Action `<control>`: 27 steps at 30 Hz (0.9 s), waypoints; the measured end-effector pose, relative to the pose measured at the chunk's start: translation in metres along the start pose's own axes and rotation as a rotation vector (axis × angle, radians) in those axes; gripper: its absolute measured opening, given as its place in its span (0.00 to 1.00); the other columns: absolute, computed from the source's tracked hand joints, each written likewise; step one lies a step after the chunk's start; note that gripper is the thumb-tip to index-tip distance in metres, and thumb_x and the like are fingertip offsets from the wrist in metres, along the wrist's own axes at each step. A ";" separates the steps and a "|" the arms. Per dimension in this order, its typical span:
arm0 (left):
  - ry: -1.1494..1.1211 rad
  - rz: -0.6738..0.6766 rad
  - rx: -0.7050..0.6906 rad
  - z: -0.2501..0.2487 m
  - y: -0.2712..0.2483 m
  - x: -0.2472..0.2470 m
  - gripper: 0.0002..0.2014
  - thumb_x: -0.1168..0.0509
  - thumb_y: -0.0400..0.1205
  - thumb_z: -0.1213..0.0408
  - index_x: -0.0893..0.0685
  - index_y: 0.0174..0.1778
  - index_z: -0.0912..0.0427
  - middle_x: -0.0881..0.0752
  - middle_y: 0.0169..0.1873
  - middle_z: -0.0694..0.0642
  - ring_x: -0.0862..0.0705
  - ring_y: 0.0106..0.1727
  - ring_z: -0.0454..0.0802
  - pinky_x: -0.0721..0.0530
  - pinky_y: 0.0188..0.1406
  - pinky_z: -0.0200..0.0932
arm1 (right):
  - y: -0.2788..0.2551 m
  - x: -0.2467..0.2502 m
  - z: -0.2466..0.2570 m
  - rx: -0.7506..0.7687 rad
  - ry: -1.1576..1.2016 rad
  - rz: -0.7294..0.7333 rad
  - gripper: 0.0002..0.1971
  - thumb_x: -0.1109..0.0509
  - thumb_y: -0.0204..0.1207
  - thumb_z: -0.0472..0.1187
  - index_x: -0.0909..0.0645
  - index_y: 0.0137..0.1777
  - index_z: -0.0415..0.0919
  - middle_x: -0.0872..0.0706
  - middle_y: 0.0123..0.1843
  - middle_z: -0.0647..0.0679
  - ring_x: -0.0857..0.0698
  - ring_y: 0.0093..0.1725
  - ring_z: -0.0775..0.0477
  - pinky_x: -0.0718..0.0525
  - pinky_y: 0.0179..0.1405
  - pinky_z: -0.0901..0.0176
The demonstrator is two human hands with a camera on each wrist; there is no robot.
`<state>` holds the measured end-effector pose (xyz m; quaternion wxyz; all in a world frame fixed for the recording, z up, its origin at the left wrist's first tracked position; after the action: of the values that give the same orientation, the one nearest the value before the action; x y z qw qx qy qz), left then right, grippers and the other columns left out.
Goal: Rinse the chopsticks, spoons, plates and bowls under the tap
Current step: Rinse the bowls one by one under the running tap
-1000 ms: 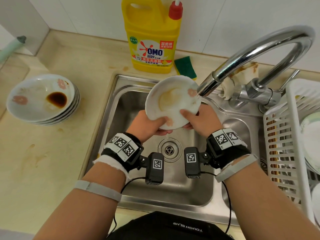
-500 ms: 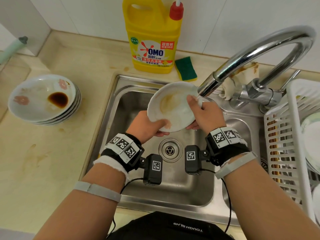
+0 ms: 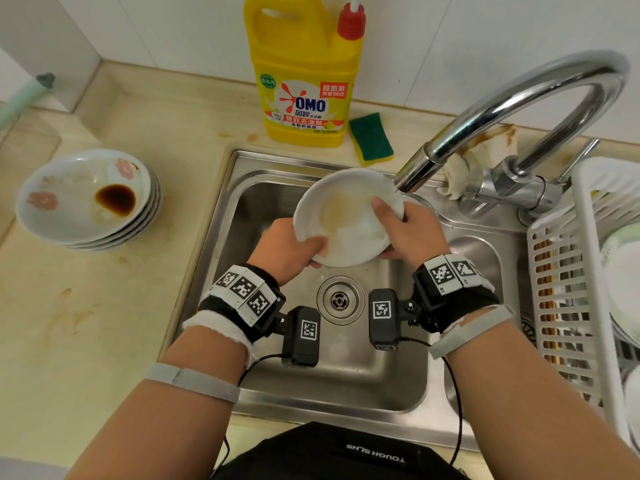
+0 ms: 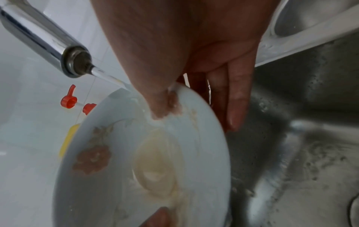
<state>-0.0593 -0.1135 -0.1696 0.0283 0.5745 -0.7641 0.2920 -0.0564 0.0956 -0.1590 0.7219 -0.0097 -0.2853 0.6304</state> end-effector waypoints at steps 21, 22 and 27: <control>-0.656 0.082 0.156 0.003 -0.010 -0.028 0.17 0.28 0.84 0.65 0.18 0.69 0.62 0.09 0.59 0.63 0.08 0.56 0.60 0.08 0.56 0.58 | -0.018 -0.037 -0.031 -0.277 0.665 0.199 0.16 0.28 0.83 0.32 0.19 0.70 0.40 0.09 0.61 0.41 0.10 0.55 0.42 0.11 0.44 0.55; -0.636 0.077 0.150 0.003 -0.009 -0.028 0.15 0.29 0.85 0.67 0.17 0.68 0.62 0.10 0.59 0.63 0.08 0.55 0.60 0.08 0.55 0.57 | -0.018 -0.036 -0.032 -0.280 0.619 0.185 0.16 0.26 0.82 0.34 0.17 0.68 0.39 0.09 0.59 0.41 0.10 0.51 0.43 0.12 0.43 0.57; -0.536 0.085 0.154 -0.002 -0.007 -0.020 0.15 0.33 0.86 0.72 0.20 0.69 0.62 0.11 0.58 0.64 0.06 0.48 0.62 0.07 0.50 0.57 | -0.009 -0.020 -0.031 -0.247 0.280 0.070 0.08 0.22 0.79 0.42 0.12 0.49 0.37 0.10 0.43 0.38 0.14 0.37 0.42 0.12 0.42 0.51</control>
<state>-0.0470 -0.0967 -0.1729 -0.2306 0.5989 -0.7435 0.1878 -0.0360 0.0860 -0.1902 0.7254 -0.1960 -0.2569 0.6078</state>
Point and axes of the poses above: each hand's wrist, its own y-axis towards the middle knuckle, its own x-axis out of the back of the hand, z = x × y, the point moved 2 cm from there along y, towards the middle knuckle
